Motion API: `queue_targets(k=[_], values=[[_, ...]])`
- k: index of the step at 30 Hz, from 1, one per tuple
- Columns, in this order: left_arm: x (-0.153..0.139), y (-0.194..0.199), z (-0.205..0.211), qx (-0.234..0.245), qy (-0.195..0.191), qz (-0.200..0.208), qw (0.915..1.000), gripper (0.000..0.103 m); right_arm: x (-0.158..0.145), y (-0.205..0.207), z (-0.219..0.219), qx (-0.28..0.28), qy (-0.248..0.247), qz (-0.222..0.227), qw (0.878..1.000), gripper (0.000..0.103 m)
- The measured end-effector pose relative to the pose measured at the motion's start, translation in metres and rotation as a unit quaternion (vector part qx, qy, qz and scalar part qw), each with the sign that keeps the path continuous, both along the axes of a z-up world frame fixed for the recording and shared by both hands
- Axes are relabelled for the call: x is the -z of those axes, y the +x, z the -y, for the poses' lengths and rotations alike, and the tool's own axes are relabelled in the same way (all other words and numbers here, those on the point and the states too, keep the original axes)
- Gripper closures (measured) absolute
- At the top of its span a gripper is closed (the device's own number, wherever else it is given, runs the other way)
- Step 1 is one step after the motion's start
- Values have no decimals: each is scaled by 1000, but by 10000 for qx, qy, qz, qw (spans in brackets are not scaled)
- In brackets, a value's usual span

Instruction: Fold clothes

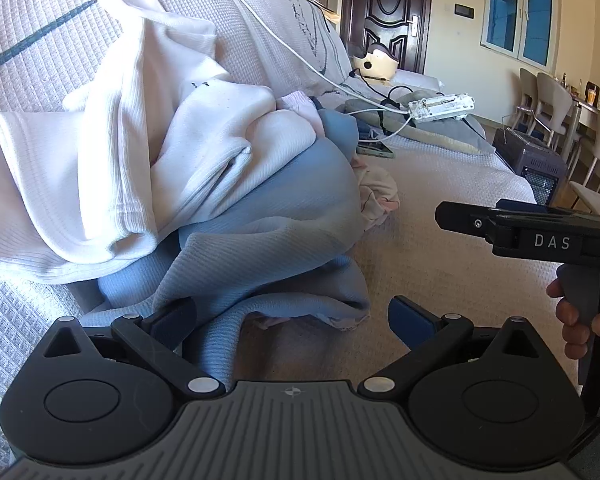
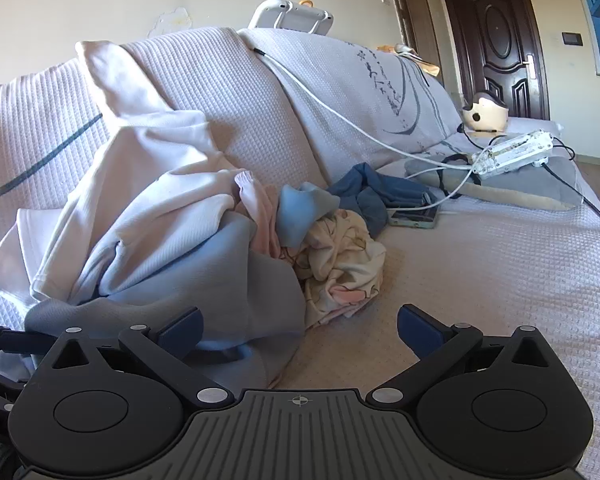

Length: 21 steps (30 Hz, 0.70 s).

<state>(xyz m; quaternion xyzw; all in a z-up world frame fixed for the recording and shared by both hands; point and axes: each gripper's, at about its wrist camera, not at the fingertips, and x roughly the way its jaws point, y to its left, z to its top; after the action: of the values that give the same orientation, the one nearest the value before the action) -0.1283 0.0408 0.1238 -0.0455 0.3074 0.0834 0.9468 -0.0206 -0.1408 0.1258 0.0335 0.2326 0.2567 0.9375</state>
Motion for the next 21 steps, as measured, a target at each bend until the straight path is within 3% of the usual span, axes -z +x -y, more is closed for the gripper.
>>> queue_targets(k=[21], values=[[1, -1, 0, 11, -49, -80, 10000, 0, -1, 0, -6, -9, -232, -45, 9997, 0]])
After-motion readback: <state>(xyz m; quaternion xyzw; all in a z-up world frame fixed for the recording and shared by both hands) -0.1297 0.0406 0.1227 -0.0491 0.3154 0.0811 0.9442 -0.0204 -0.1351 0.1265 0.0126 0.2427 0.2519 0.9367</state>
